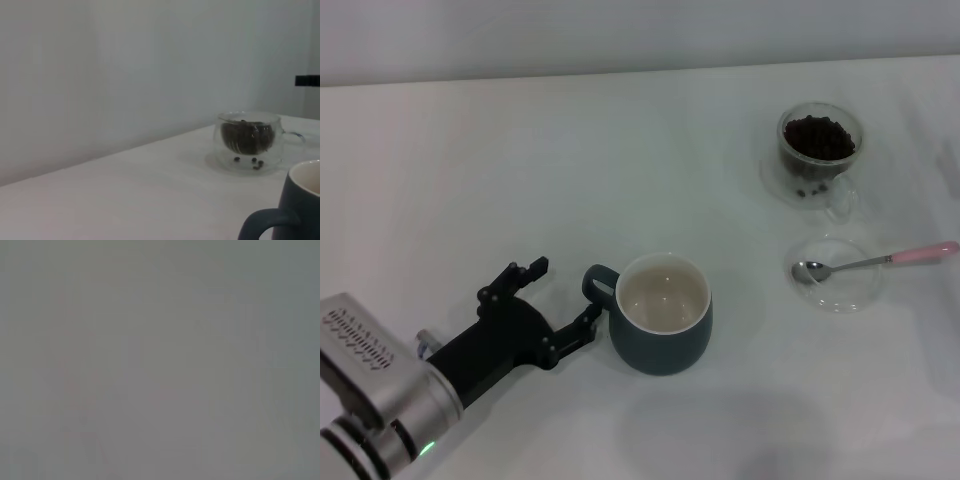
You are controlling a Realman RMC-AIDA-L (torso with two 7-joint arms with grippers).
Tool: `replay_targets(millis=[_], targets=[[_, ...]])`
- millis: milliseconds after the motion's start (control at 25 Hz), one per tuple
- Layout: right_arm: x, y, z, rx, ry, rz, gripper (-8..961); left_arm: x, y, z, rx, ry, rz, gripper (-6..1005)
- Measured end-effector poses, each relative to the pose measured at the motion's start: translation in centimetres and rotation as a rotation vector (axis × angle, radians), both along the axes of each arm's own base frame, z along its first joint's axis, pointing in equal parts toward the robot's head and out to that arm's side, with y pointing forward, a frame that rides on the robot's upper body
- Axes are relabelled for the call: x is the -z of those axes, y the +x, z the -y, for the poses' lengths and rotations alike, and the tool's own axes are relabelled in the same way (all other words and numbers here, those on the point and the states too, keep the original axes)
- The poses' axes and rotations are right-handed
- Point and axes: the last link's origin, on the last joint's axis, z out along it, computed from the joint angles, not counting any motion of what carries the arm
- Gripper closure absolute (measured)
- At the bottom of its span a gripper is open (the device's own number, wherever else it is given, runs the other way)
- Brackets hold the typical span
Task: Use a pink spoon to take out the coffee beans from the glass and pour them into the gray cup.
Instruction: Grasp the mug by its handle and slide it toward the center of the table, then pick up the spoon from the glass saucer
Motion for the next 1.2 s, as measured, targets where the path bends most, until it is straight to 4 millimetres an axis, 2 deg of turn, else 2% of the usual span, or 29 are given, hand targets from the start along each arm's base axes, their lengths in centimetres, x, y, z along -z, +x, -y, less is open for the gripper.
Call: replay_targets(millis=[320,680,920,1200], targets=[[-0.1,0.2,0.2,0.006,0.002,0.0,118,-1.3,-1.2,1.3,-0.043,0.059,0.064,126],[-0.1,0.9,1.3,0.023,0.015,-0.075,119,-4.8,-3.8,2.5,-0.168,0.249,0.182,128],[-0.3,1.9,3.6,0.009,0.016,-0.199,119,-7.9,-6.1,2.7,-0.286,0.43,0.248,129],[-0.3,3.3,8.2,-0.011,-0.024,-0.501,119,-9.8,-7.2,2.0,-0.358,0.557,0.293,131]])
